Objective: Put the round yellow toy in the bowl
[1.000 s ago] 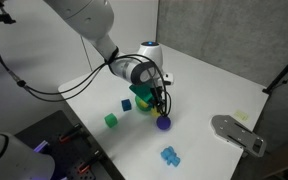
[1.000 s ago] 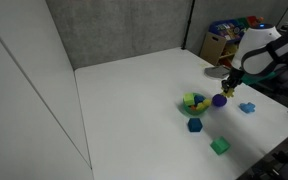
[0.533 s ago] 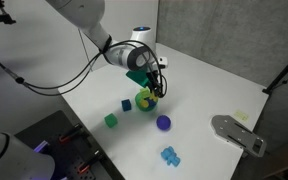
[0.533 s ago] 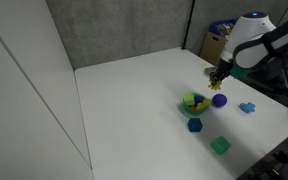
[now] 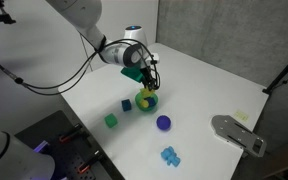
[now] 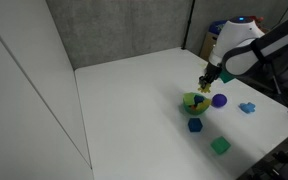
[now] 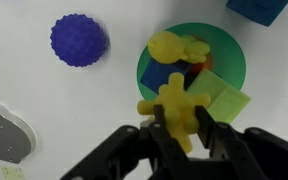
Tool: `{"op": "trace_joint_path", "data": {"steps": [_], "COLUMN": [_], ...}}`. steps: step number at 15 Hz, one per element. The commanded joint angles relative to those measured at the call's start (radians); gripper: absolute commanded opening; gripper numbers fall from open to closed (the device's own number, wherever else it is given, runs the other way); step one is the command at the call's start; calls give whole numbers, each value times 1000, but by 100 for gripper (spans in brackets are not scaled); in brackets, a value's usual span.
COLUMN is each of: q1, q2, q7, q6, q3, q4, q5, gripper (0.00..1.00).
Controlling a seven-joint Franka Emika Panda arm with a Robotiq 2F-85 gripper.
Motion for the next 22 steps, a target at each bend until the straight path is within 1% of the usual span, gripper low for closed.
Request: {"op": "trace_joint_path", "data": {"steps": [1,5,6,7,9,11,12,13,17,20,22], "q1": [10,25,28,32,35,37,36,37,29,26,9], "q2": [67,118,126,130,130,120,106,98,33,-40,-92], "q7": [26,17,16,16,12,10,8,7,-7,-9,-24], "q6": [28,65,70,73,75,76,74,77,65,53,36], "q3": [-2,-9,-11,-13,-14,-14,-13,-13,-5,-4,11], "q4": [43,54,55,54,47,37,27,20,-20,-60,-85], "q5": [-20,-15,-14,-14,-12,-12,-11,-13,-8,-12,-2], "gripper": [11,13,59,61,74,92,98,100,100,100,100]}}
